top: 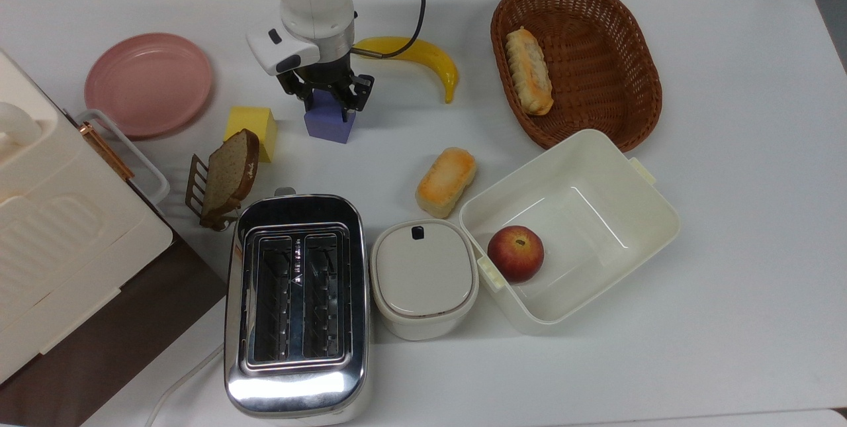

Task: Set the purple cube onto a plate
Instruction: 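Close the gripper on the purple cube and lift it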

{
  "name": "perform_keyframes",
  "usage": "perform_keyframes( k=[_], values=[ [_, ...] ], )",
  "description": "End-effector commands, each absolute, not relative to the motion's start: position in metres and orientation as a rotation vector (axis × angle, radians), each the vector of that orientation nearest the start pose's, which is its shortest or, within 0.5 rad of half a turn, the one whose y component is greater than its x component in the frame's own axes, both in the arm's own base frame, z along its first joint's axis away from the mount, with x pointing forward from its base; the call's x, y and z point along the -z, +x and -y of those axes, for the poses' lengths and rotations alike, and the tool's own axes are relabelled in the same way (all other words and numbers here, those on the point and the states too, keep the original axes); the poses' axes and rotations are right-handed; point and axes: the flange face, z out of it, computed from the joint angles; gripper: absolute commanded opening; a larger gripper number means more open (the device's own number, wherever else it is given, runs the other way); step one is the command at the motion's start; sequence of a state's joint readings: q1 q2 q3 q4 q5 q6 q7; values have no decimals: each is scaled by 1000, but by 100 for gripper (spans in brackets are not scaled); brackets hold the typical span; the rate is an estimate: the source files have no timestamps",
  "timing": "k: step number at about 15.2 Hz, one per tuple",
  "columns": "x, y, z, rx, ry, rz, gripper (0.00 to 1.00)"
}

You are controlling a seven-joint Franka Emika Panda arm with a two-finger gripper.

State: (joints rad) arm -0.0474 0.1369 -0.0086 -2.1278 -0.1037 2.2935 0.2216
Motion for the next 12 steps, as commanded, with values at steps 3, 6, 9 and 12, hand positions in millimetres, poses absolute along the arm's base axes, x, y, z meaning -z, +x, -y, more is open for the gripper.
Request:
perform_keyframes(
  k=[3, 6, 9, 12],
  values=[
    [-350, 563, 34, 93, -3212, -277, 13],
    [-366, 563, 40, 125, -3210, -297, 13],
    [-397, 557, 60, 201, -3199, -359, 13],
    [-426, 545, 86, 220, -3197, -422, 13]
  ],
)
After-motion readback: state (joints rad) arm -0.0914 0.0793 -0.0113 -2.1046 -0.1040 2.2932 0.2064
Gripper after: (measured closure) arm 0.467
